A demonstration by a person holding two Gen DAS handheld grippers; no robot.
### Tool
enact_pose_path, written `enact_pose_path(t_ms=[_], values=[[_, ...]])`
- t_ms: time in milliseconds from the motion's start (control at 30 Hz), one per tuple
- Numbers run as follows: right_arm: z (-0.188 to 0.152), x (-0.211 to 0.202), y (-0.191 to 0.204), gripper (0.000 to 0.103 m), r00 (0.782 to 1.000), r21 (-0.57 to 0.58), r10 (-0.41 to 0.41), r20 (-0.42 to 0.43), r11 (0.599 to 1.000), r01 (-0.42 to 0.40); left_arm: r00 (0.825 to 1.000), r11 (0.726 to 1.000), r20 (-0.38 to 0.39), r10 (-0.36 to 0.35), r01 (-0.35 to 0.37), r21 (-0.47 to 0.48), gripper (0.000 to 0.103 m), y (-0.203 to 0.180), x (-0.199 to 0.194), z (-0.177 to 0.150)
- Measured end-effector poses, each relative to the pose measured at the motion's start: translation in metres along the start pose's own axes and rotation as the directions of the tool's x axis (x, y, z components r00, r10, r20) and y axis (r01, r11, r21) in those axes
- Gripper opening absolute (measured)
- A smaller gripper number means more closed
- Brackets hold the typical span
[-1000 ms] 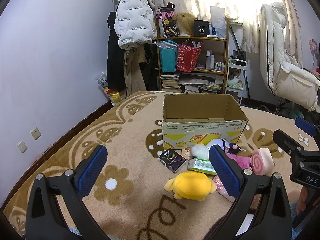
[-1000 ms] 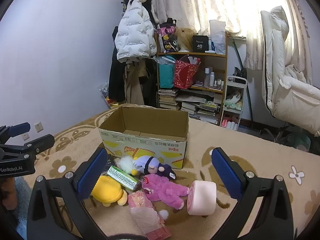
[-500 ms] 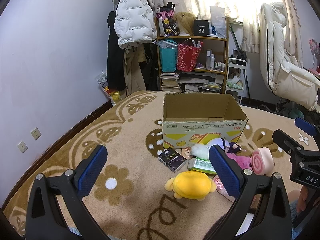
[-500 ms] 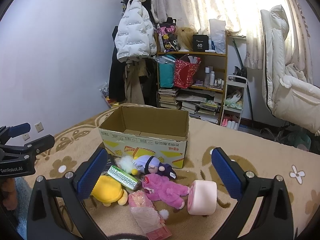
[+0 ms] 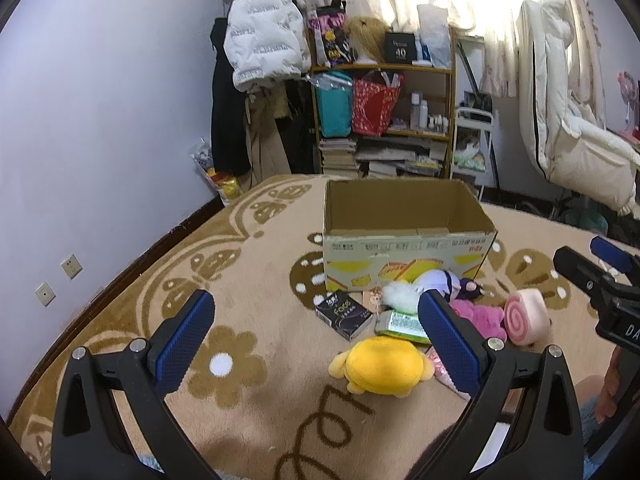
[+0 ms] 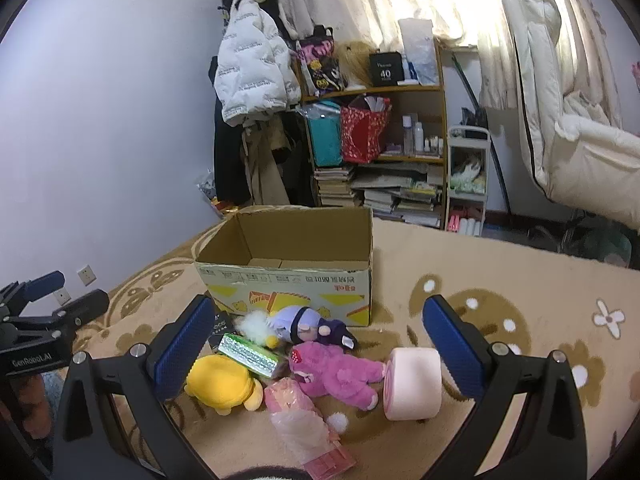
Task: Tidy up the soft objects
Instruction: 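Lower the left tool toward the yellow plush while the right tool lowers toward the pink wrapped roll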
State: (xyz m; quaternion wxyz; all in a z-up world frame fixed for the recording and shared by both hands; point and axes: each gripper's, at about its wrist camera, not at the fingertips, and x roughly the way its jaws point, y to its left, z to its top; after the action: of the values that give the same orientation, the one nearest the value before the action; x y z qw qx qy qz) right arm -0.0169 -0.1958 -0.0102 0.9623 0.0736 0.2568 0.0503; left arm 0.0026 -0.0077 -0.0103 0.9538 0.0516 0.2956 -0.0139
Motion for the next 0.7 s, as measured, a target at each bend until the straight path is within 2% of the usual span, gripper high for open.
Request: enact_pose_path(t_ms=[133, 233, 400, 633, 700], values=[[0.007, 0.011, -0.008, 0.103, 0.999, 0.034, -0.003, -0.053, 0.999, 0.005, 0.998, 1.000, -0.061, 0.004, -0.003, 0.018, 0.101, -0.005, 0.014, 0.000], [0.006, 0.021, -0.011, 0.103, 0.994, 0.057, 0.002, -0.110, 0.998, 0.005, 0.990, 0.999, -0.128, -0.053, 0.051, -0.017, 0.101, -0.001, 0.029, 0.001], [0.003, 0.042, -0.014, 0.103, 0.979, 0.069, 0.038, -0.200, 0.997, -0.024, 0.972, 0.995, -0.213, -0.097, 0.094, -0.022, 0.101, -0.002, 0.053, 0.000], [-0.010, 0.074, -0.011, 0.103, 0.941, 0.079, 0.069, -0.330, 0.996, -0.045, 0.949, 0.993, -0.298, -0.102, 0.113, 0.020, 0.101, -0.016, 0.080, -0.004], [-0.016, 0.084, -0.009, 0.096, 0.924, 0.072, 0.068, -0.377, 0.996, -0.044, 0.935, 0.991, -0.330, -0.127, 0.137, 0.009, 0.101, -0.017, 0.090, -0.005]])
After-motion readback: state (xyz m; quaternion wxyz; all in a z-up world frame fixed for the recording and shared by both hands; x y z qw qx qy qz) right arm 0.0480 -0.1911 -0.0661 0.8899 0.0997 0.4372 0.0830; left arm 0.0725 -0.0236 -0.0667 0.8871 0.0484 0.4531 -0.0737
